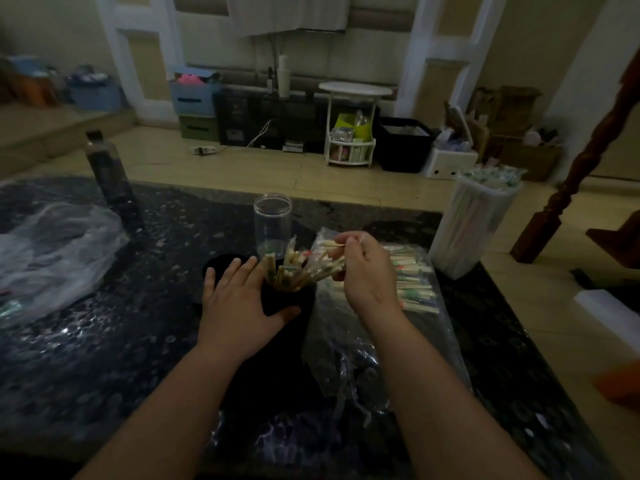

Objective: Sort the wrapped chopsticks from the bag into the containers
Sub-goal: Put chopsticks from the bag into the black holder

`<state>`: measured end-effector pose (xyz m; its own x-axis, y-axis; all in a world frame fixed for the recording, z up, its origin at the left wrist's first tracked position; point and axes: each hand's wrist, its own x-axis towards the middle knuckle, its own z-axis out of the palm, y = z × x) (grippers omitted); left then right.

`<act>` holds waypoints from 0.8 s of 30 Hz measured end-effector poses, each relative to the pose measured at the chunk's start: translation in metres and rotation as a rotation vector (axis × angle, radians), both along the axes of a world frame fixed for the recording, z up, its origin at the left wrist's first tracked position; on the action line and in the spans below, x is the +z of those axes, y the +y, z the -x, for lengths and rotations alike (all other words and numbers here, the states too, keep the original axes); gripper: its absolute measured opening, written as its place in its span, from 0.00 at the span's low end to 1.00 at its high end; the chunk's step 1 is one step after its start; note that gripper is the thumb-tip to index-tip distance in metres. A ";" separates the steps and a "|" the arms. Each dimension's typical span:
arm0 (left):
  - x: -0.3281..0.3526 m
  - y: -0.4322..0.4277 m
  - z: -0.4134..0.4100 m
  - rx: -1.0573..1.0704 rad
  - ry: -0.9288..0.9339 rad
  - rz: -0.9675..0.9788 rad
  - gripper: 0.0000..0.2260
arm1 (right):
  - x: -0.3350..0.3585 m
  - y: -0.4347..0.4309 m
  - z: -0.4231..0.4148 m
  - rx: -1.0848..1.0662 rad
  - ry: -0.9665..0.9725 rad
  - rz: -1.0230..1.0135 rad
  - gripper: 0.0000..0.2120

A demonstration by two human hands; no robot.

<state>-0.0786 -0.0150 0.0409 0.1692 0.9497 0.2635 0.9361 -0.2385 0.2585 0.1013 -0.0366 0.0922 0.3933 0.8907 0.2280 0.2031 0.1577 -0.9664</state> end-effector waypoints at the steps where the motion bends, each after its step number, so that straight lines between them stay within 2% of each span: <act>1: 0.001 -0.001 -0.001 -0.007 -0.030 -0.021 0.43 | 0.000 0.001 -0.001 0.016 -0.027 0.026 0.12; 6: 0.004 0.000 -0.002 -0.034 -0.212 -0.115 0.43 | -0.004 -0.001 -0.008 0.002 -0.043 0.107 0.04; 10: 0.005 0.004 -0.002 -0.058 -0.235 -0.134 0.45 | -0.007 -0.009 -0.018 0.052 0.139 0.120 0.11; 15: 0.007 -0.001 0.005 -0.174 -0.272 -0.237 0.43 | -0.014 -0.016 -0.035 0.038 0.033 0.190 0.06; 20: 0.010 0.000 0.015 -0.130 -0.601 -0.202 0.29 | -0.027 -0.024 -0.045 0.060 -0.148 0.362 0.06; 22: 0.013 0.003 0.017 -0.028 -0.537 -0.115 0.25 | -0.028 -0.026 -0.046 0.082 -0.240 0.395 0.05; 24: 0.012 0.005 0.016 0.070 -0.331 0.002 0.20 | -0.027 -0.027 -0.046 0.089 -0.304 0.401 0.06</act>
